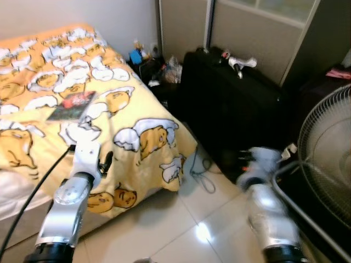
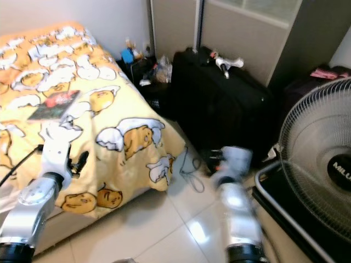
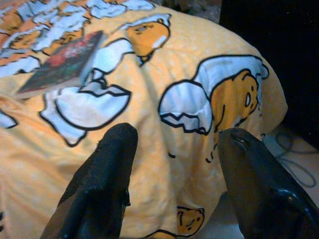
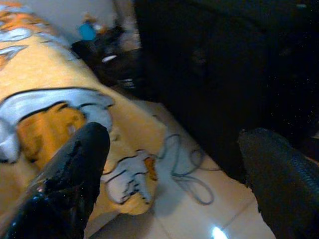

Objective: Clean up the room

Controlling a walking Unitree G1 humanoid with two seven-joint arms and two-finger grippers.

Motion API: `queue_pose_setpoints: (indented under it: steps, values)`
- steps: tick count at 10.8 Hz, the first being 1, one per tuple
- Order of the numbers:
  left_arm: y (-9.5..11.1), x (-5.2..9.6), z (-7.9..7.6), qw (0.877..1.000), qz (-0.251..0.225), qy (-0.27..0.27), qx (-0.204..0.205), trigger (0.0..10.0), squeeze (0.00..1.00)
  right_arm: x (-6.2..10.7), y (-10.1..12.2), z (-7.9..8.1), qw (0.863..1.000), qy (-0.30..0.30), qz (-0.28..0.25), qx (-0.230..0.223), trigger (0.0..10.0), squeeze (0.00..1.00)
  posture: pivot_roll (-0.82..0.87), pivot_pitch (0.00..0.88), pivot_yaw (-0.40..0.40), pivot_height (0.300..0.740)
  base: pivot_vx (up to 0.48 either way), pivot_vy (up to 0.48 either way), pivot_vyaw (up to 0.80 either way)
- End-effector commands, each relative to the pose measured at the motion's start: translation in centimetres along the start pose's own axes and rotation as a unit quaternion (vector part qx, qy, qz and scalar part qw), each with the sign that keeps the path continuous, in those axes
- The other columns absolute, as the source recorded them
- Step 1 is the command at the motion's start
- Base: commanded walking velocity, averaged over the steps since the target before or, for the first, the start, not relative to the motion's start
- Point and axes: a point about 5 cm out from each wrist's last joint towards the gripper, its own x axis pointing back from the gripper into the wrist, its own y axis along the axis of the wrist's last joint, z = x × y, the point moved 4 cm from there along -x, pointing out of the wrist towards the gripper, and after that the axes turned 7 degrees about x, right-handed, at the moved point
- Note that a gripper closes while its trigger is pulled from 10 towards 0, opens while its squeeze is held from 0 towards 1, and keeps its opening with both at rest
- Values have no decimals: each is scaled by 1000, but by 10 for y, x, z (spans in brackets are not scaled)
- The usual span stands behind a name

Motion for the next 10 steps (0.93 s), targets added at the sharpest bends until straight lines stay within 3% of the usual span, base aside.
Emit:
queue_pose_setpoints:
  steps: [1,4,6,8,10]
  values:
    - [10,0,2,1000,-12,2,3,10000,0,1,-1,-8,1000,-13,1,8,10000,0,-52,0,51,740,0,296,0]
    - [13,-2,8,1000,-20,13,9,10000,0,2,9,9,997,28,-32,63,10000,0,-31,0,30,740,0,300,0]
    - [13,0,5,1000,-22,10,7,10000,0,2,8,4,997,26,-35,67,10000,0,-34,0,29,740,0,302,0]
    - [3,6,1,1000,-15,11,9,10000,0,5,5,-13,999,0,-28,43,10000,0,-25,0,3,740,0,300,0]
    - [5,9,1,1000,-19,16,11,10000,0,7,4,-17,996,8,-35,81,10000,0,6,0,-18,740,0,300,0]
